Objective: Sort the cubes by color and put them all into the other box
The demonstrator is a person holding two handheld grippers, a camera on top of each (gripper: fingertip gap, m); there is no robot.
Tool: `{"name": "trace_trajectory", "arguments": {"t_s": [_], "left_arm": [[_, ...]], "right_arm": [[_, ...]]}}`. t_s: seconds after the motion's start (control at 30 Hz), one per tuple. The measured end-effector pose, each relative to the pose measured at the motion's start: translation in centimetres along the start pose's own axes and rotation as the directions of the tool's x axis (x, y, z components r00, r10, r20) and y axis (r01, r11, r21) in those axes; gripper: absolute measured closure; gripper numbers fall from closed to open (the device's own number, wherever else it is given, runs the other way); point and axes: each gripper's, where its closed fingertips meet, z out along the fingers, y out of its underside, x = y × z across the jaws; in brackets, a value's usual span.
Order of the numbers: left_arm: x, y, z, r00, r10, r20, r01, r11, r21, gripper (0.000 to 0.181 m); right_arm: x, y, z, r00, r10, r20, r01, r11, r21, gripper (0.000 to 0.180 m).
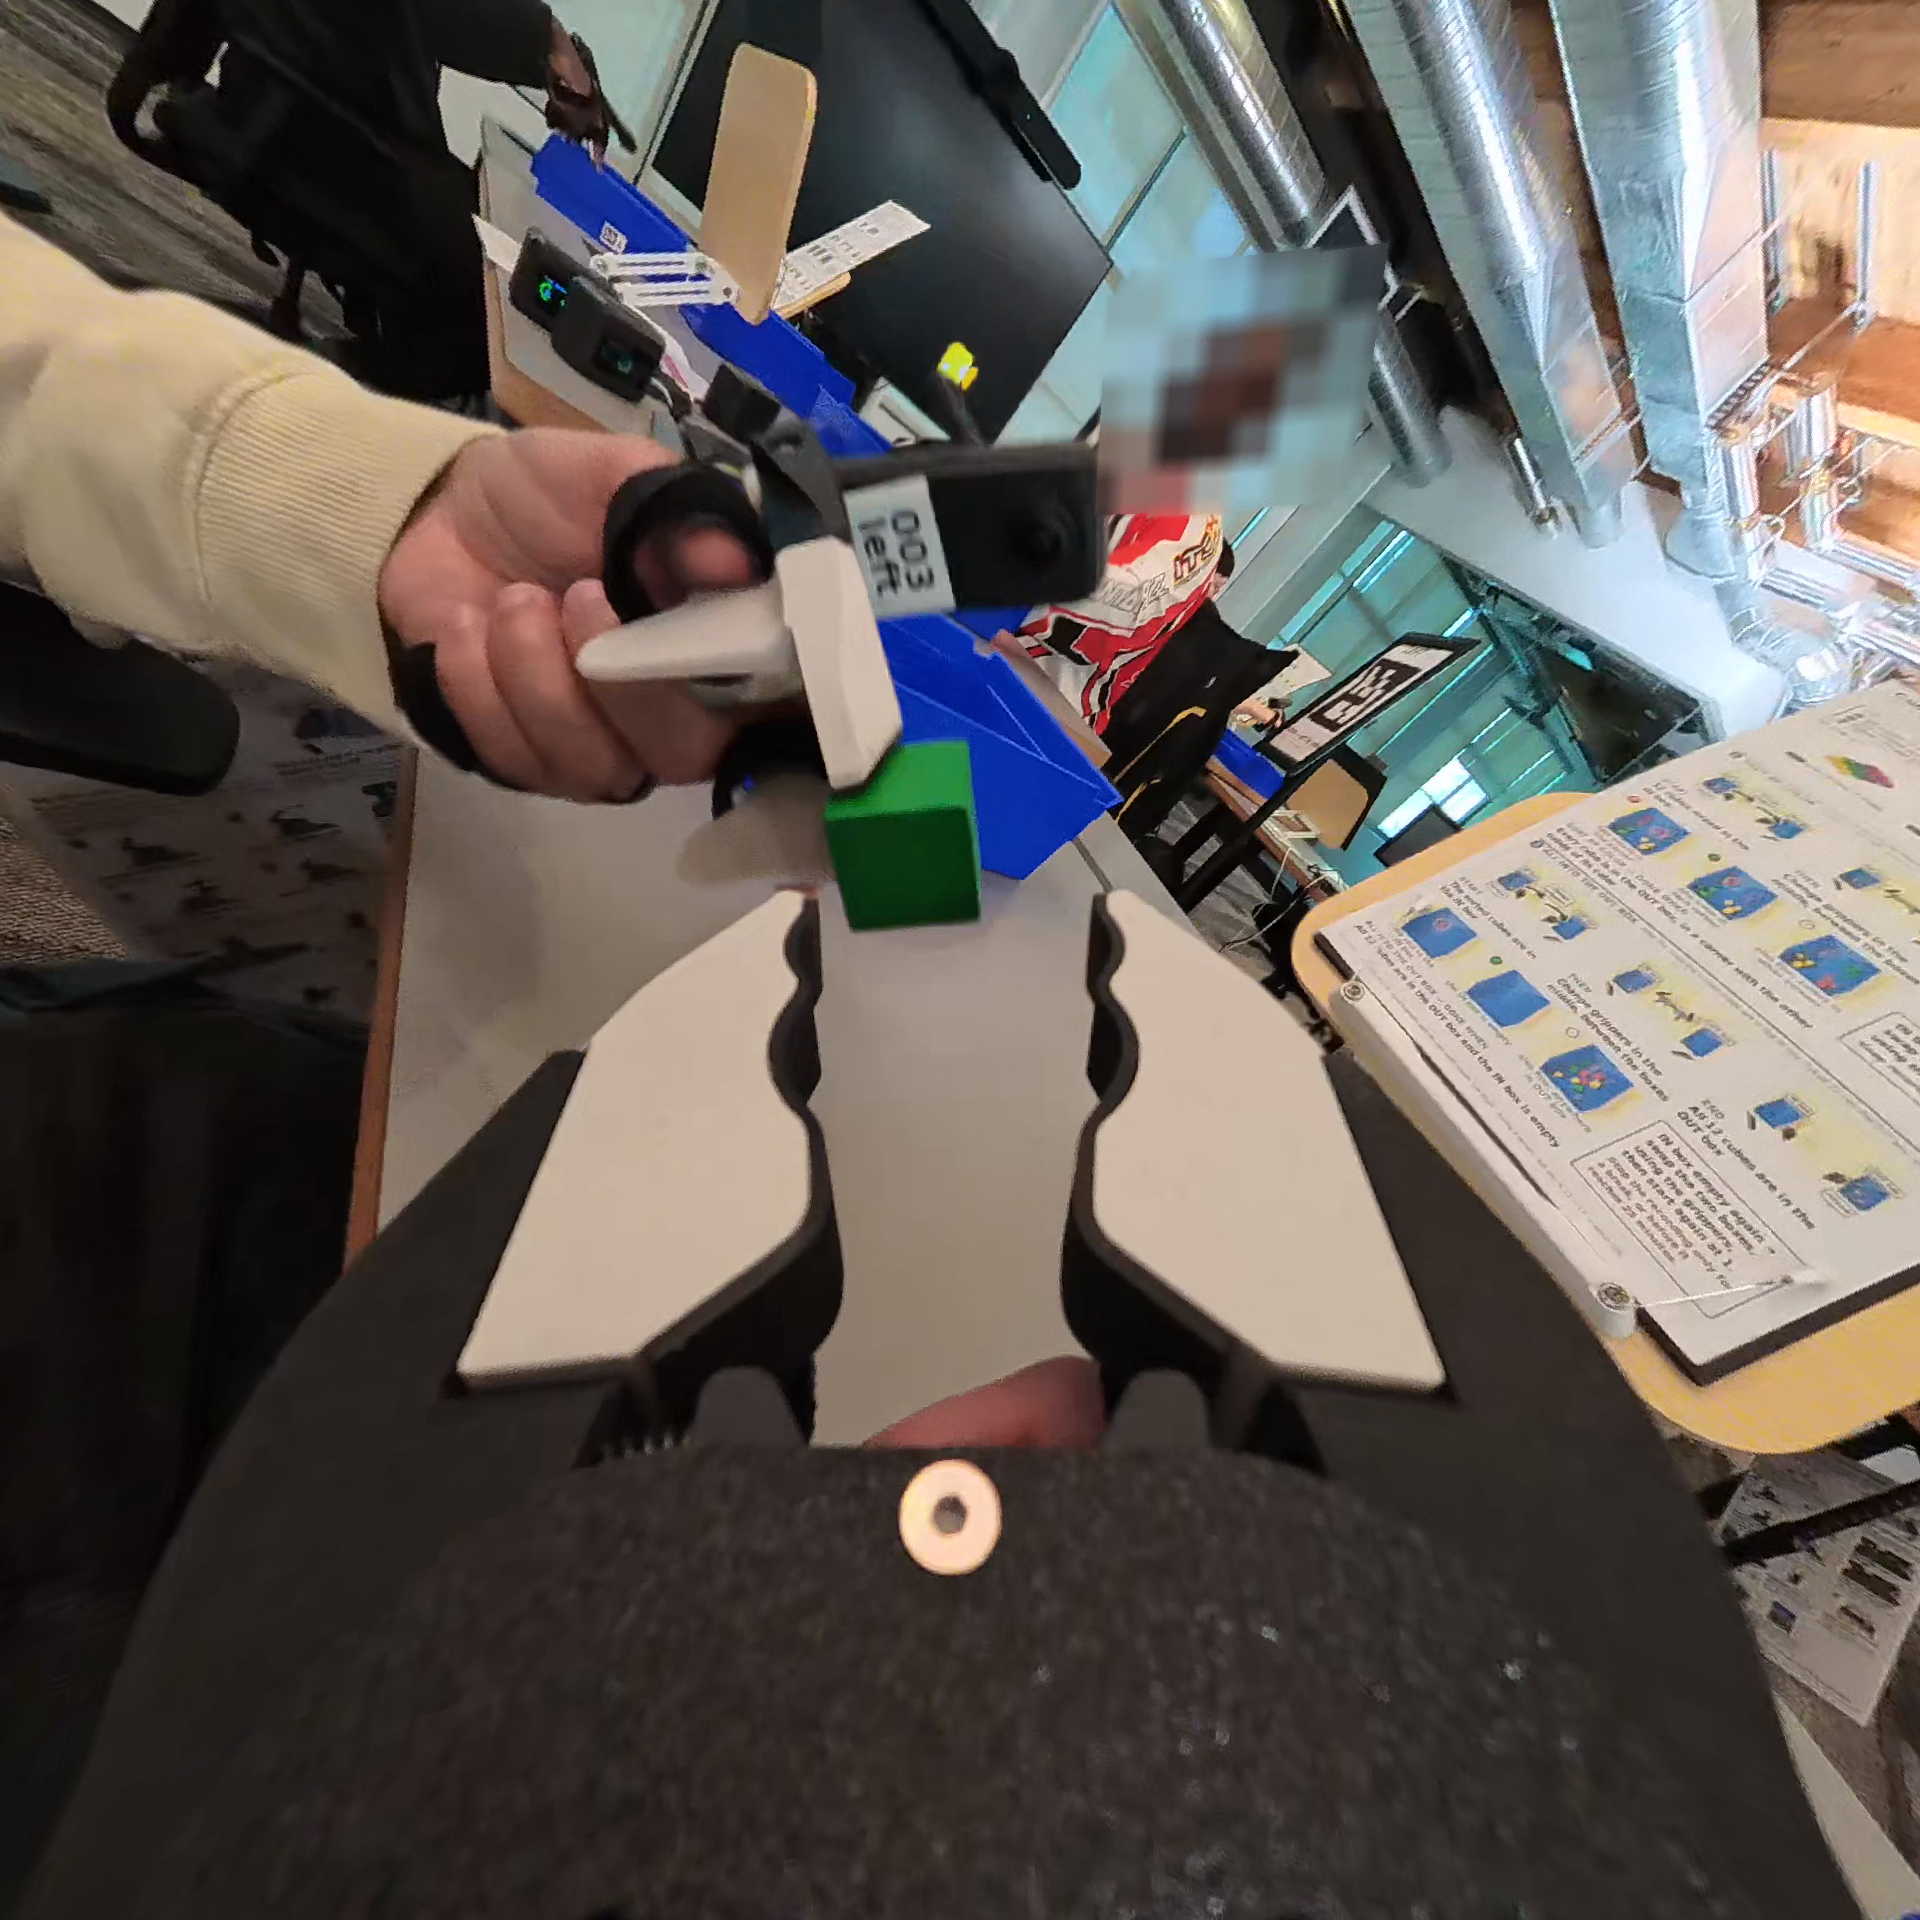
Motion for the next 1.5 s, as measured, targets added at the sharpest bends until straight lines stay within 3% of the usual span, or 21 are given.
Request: {"name": "trace_trajectory", "arguments": {"t_s": [0.07,0.17,0.23,0.3,0.4,0.47,0.53,0.57,0.67,0.8,0.93,1.07,1.13,1.23,1.37,1.5], "left_arm": [[-0.4,0.4,1.2,0.998,-0.045,-0.044,0.044,0.999,-0.018,0.154],[-0.8,0.6,2.5,0.988,-0.110,-0.111,0.109,0.994,-0.017,0.154],[-0.7,0.9,2.8,0.979,-0.142,-0.145,0.141,0.990,-0.022,0.149],[-1.4,1.1,2.4,0.988,-0.127,-0.088,0.127,0.992,-0.009,0.127],[-3.5,1.0,-0.1,0.988,-0.018,0.156,0.009,0.998,0.059,0.122],[-6.3,1.3,-3.2,0.880,0.109,0.463,-0.153,0.986,0.058,0.119],[-9.0,2.0,-7.4,0.643,0.168,0.748,-0.263,0.965,0.009,0.126],[-9.8,2.7,-8.9,0.555,0.151,0.818,-0.253,0.967,-0.007,0.128],[-10.4,3.9,-10.2,0.523,0.108,0.845,-0.216,0.976,0.010,0.128],[-11.4,3.7,-10.8,0.445,0.179,0.878,-0.248,0.966,-0.071,0.131],[-11.4,4.2,-9.6,0.509,0.176,0.843,-0.229,0.971,-0.065,0.132],[-11.4,4.4,-9.6,0.526,0.191,0.829,-0.216,0.973,-0.087,0.138],[-11.3,4.0,-9.7,0.520,0.185,0.834,-0.232,0.970,-0.070,0.138],[-10.8,4.0,-9.3,0.545,0.181,0.819,-0.222,0.973,-0.067,0.136],[-10.2,4.2,-9.2,0.520,0.222,0.825,-0.243,0.964,-0.106,0.136],[-9.8,4.5,-9.9,0.480,0.254,0.840,-0.264,0.955,-0.138,0.136]], "right_arm": [[-0.1,0.3,0.0,0.999,-0.016,-0.033,0.016,1.000,0.001,0.131],[-0.7,1.8,0.0,0.997,-0.063,-0.043,0.060,0.997,-0.058,0.150],[-0.8,1.8,-0.7,0.997,-0.054,-0.045,0.052,0.998,-0.047,0.150],[-0.4,1.3,-1.8,0.998,0.003,-0.068,-0.004,1.000,-0.014,0.151],[1.4,2.2,-4.0,0.984,0.093,-0.149,-0.101,0.993,-0.052,0.151],[3.2,4.0,-6.2,0.946,0.182,-0.267,-0.214,0.972,-0.093,0.151],[4.5,6.3,-8.6,0.876,0.293,-0.384,-0.361,0.925,-0.118,0.151],[4.7,7.4,-9.7,0.838,0.335,-0.430,-0.423,0.897,-0.124,0.151],[4.9,10.5,-12.4,0.759,0.361,-0.541,-0.513,0.844,-0.157,0.151],[5.0,11.5,-12.7,0.740,0.371,-0.562,-0.542,0.823,-0.171,0.151],[6.1,11.8,-13.2,0.723,0.370,-0.583,-0.550,0.820,-0.161,0.151],[15.1,12.7,-17.3,0.627,0.268,-0.731,-0.548,0.819,-0.170,0.151],[19.9,15.6,-18.3,0.598,0.319,-0.735,-0.670,0.703,-0.240,0.151],[25.9,23.8,-18.7,0.580,0.305,-0.755,-0.780,0.476,-0.407,0.151],[27.2,33.9,-16.3,0.498,0.441,-0.747,-0.858,0.126,-0.497,0.150],[26.3,37.2,-13.3,0.423,0.539,-0.729,-0.868,0.010,-0.497,0.150]]}}
